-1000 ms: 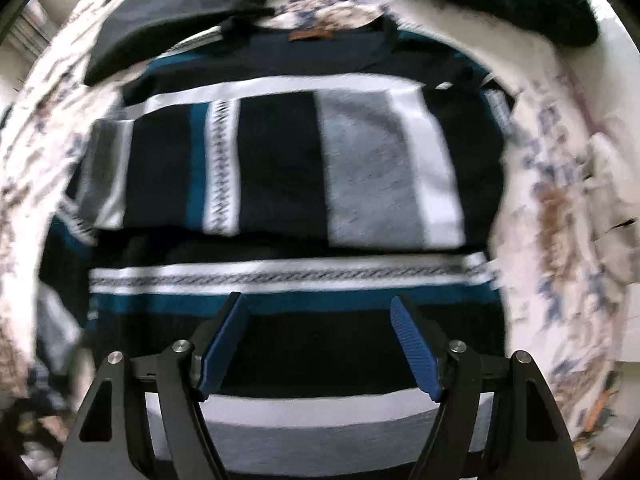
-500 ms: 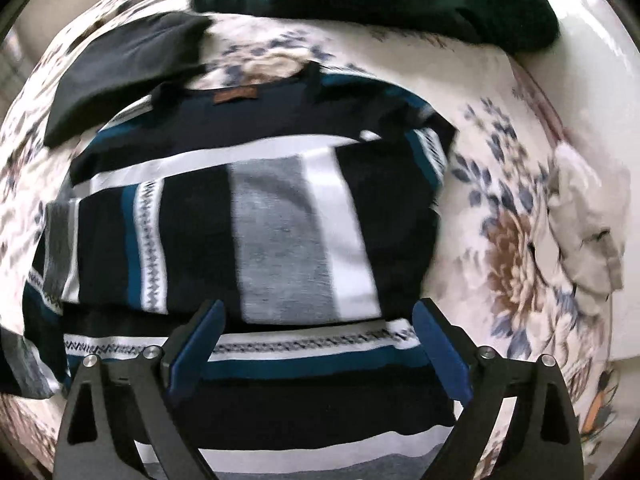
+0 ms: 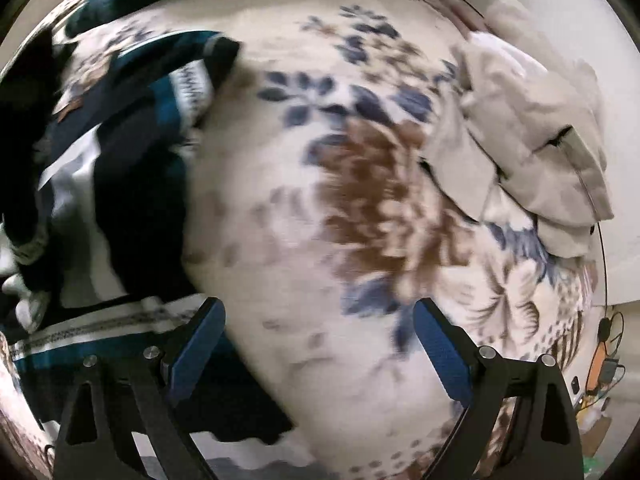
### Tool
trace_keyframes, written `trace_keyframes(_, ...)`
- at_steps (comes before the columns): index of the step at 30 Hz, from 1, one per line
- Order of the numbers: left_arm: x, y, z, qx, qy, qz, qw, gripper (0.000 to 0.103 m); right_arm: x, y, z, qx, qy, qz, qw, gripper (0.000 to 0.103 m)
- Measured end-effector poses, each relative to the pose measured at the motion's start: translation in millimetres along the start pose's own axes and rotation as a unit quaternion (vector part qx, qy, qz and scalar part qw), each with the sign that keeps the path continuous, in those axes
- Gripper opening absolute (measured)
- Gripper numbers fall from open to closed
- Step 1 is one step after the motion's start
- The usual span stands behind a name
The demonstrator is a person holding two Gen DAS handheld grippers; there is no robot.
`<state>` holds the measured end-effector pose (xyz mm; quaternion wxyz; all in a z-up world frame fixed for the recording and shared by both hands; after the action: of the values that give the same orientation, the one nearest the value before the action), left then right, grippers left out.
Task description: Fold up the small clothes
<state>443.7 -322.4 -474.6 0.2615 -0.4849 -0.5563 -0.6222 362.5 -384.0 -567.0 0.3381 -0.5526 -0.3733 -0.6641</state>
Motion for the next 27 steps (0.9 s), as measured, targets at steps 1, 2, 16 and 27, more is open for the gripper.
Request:
trace_keyframes(1,1,-3,0,-0.002,0.003,0.004,1.0000,0.020,1,2,-6,-0.005,0.012,0.003,1.000,0.096)
trace_keyframes(2,4,-5,5,0.000,0.001,0.007,1.0000,0.025,3,5,-11,-0.010,0.025,0.005,1.000,0.096)
trace_keyframes(16,57,-76,291,0.220,0.236,0.041,0.9457,0.089,15,86,69,0.029,0.181,-0.019,0.983,0.096)
trace_keyframes(27,26,-116,336,0.342,0.209,0.091,0.9114,0.089,-23,106,89,0.078,0.079,0.054,0.992,0.018)
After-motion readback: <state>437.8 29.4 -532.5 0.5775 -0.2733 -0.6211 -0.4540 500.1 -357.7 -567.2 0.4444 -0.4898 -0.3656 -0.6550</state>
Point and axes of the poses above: each gripper's, at about its wrist camera, not at the fingertips, and x roughly against the way its jaws point, z to its left, y to its top, the point moved 3 cm from there along -x, roughly the way its jaws point, and after that the axes turned 11 degrees about y, right-handed, at the moved point
